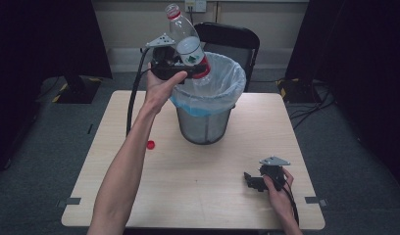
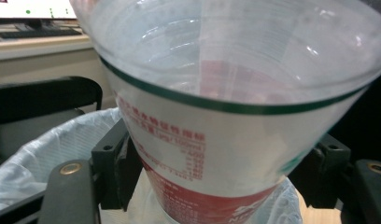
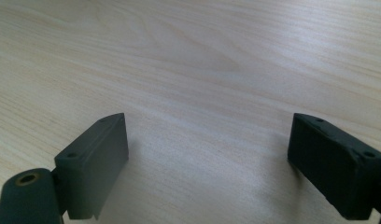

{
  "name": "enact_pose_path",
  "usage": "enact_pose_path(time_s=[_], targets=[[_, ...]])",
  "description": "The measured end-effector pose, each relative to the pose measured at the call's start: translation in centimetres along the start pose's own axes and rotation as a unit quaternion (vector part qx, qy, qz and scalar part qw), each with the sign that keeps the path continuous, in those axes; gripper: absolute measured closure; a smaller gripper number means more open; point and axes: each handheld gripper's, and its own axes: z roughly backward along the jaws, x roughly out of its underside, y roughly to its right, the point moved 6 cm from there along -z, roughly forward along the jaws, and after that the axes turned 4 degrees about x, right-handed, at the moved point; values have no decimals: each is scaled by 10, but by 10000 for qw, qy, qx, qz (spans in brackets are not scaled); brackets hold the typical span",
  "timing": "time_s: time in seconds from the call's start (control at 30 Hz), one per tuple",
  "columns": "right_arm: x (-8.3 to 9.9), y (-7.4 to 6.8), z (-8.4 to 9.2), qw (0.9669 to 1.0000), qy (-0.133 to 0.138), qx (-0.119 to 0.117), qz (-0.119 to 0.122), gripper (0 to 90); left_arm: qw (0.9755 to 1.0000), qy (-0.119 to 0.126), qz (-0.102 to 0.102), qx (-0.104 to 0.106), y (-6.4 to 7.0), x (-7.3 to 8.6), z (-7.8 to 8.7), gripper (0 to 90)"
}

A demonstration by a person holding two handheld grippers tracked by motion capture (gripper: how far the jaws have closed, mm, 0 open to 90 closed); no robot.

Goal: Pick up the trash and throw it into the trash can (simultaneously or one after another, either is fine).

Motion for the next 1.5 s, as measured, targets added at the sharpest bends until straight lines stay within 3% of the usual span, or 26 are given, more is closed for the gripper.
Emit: enact_pose_path(time_s=[0.13,0.23,0.3,0.5,0.67,1.17,1.33,1.5], targets=[[0,0,0,10000,0,0,-4,116,10000,-19,-45,-77,-2,3,0,232],[0,0,0,10000,3,0,-1,116,9999,44,104,-55,-3,3,3,201],[0,0,0,10000,3,1,-1,116,9999,58,58,-84,-2,1,6,193],[0,0,0,10000,5,2,-5,116,9999,85,4,-125,-1,0,23,191],[0,0,0,10000,5,1,-5,116,9998,139,81,-138,-3,4,36,192],[0,0,0,10000,3,2,-8,115,9994,-30,51,-348,-9,30,77,238],[0,0,0,10000,2,-2,-5,116,9990,13,47,-442,-11,34,91,238],[0,0,0,10000,2,-2,-4,115,9985,-167,12,-518,-12,46,103,232]])
